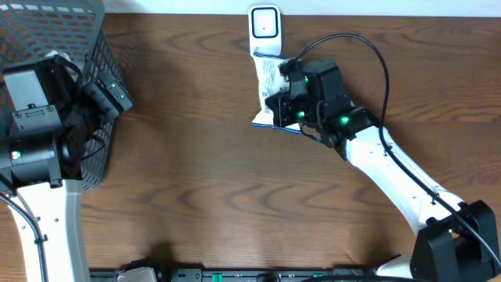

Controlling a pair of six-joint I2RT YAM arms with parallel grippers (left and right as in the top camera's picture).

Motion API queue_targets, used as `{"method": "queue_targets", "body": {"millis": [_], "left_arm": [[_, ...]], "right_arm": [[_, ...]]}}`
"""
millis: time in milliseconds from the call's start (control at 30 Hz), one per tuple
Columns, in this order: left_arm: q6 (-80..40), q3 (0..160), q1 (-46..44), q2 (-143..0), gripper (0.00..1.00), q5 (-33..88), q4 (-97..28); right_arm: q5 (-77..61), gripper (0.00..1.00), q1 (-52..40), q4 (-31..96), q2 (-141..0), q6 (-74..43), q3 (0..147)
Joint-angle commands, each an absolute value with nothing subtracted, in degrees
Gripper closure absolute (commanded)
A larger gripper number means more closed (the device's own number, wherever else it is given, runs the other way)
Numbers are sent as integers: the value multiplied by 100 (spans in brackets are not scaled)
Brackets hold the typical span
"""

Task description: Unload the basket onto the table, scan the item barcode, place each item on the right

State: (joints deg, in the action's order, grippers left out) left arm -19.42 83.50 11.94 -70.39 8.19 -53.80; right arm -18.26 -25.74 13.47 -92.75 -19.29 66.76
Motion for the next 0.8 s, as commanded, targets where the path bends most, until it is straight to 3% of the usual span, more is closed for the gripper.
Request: {"method": "queue_targets", "body": {"millis": [0,300,767], "left_arm": [[-1868,8359,1221,-7039,2,764,-5398],[-1868,8359,1221,-7039,2,764,-5398],[-1868,8359,1221,-7039,2,764,-5398]], "right_arm": [[-1050,99,-2624,926,-9572,-2226,6777],[-1035,99,-2445,-307,-10759,-2226,6777],[-1352,99,-2202,-91,-11076,-2311,6777]]}}
